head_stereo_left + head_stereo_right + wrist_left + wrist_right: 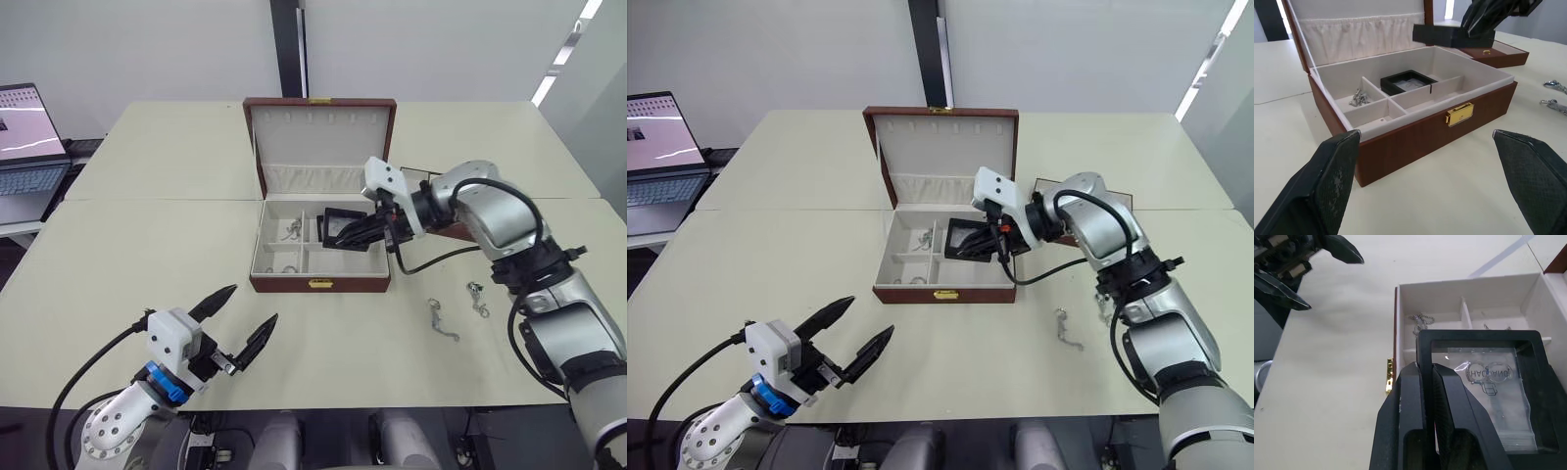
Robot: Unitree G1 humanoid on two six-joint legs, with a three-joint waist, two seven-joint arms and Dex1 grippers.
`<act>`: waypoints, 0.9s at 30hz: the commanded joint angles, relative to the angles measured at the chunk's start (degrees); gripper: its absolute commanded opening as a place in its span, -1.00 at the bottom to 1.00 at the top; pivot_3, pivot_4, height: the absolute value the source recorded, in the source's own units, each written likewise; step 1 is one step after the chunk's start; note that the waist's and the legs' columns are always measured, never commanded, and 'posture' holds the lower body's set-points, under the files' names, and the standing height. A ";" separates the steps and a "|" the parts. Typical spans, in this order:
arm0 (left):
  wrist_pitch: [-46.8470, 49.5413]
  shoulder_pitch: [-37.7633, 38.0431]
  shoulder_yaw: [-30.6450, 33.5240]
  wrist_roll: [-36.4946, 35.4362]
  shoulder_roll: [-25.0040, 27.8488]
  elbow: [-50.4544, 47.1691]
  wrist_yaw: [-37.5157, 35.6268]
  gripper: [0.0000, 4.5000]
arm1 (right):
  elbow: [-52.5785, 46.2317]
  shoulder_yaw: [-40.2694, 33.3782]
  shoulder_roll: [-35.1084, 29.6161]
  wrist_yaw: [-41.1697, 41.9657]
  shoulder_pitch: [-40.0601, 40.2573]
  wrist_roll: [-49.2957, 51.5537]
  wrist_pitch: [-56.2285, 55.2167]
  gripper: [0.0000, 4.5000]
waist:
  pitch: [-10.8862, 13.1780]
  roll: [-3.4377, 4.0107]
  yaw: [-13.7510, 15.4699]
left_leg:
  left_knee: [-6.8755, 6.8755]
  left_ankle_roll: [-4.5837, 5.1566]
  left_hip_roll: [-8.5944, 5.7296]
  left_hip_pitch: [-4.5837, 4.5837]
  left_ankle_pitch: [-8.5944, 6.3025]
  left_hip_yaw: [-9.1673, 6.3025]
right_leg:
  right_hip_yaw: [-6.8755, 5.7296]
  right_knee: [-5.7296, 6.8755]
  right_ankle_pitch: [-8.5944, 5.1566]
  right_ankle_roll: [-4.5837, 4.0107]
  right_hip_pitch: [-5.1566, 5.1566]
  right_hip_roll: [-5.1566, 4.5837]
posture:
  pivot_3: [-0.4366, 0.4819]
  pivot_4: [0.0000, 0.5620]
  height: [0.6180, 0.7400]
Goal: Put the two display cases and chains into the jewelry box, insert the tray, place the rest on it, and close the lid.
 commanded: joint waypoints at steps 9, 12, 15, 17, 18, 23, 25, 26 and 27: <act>3.16 0.25 -0.28 -0.29 -0.38 -8.69 4.48 1.00 | 4.21 2.79 2.21 1.96 -1.17 -3.38 -2.07 -1.00 | 0.00 0.01 -0.05 | 0.00 0.00 -0.01 -0.01 0.00 0.00 | 0.00 0.00 0.00 0.00 -0.01 0.03 | -0.05 -0.47 1.00; 5.16 -0.34 -0.48 -0.58 -0.06 -10.29 5.54 1.00 | 4.57 2.95 2.36 2.03 -0.62 -3.88 -2.25 -1.00 | 0.01 0.01 -0.06 | -0.01 0.00 -0.01 -0.01 0.00 -0.01 | 0.00 0.00 0.00 0.00 -0.02 0.05 | -0.05 -0.47 1.00; 6.96 -1.43 -0.55 -0.78 0.35 -10.95 6.29 1.00 | 4.78 2.91 2.44 2.15 -0.35 -3.84 -1.67 -1.00 | 0.01 0.01 -0.06 | 0.00 0.00 -0.02 -0.01 0.00 -0.01 | 0.00 0.01 0.00 0.00 -0.02 0.06 | -0.05 -0.47 1.00; 8.17 -2.34 -0.69 -0.89 0.48 -11.31 6.79 1.00 | 4.57 2.86 2.50 2.24 -0.24 -3.68 -1.19 -1.00 | 0.01 0.01 -0.06 | 0.00 0.00 -0.03 -0.01 0.00 0.01 | 0.00 0.01 0.00 0.00 -0.02 0.06 | -0.05 -0.47 1.00; 8.72 -2.78 -0.83 -0.90 0.56 -11.48 7.00 1.00 | 4.29 2.88 2.49 2.29 -0.14 -3.59 -0.95 -1.00 | 0.01 0.01 -0.06 | -0.01 0.00 -0.03 -0.01 0.00 0.00 | 0.00 0.01 0.00 0.00 -0.02 0.06 | -0.05 -0.47 1.00; 10.11 -4.31 -1.01 -0.94 0.71 -11.30 7.34 1.00 | 4.24 3.31 2.48 2.30 0.30 -3.87 -0.67 -1.00 | 0.01 0.01 -0.06 | 0.00 0.00 -0.03 -0.01 0.00 0.00 | 0.00 0.01 0.00 0.00 -0.02 0.07 | -0.05 -0.47 1.00; 10.31 -4.66 -1.01 -0.89 0.74 -11.06 7.23 1.00 | 4.50 3.45 2.47 2.28 0.43 -4.05 -0.71 -1.00 | 0.01 0.01 -0.05 | 0.00 0.00 -0.03 -0.01 0.00 -0.01 | 0.00 0.01 0.00 0.00 -0.02 0.07 | -0.05 -0.47 1.00; 10.31 -4.73 -1.01 -0.85 0.72 -10.91 7.14 1.00 | 4.51 3.44 2.47 2.30 0.45 -4.05 -0.67 -1.00 | 0.01 0.01 -0.05 | -0.01 0.00 -0.02 -0.01 0.00 -0.01 | -0.01 0.01 0.00 0.00 -0.02 0.07 | -0.05 -0.47 1.00; 10.26 -4.77 -1.03 -0.79 0.69 -10.75 7.03 1.00 | 4.52 3.39 2.49 2.22 0.47 -4.04 -0.64 -1.00 | 0.01 0.01 -0.05 | -0.01 0.00 -0.02 -0.01 0.00 -0.01 | 0.00 0.01 0.00 0.00 -0.02 0.06 | -0.05 -0.47 1.00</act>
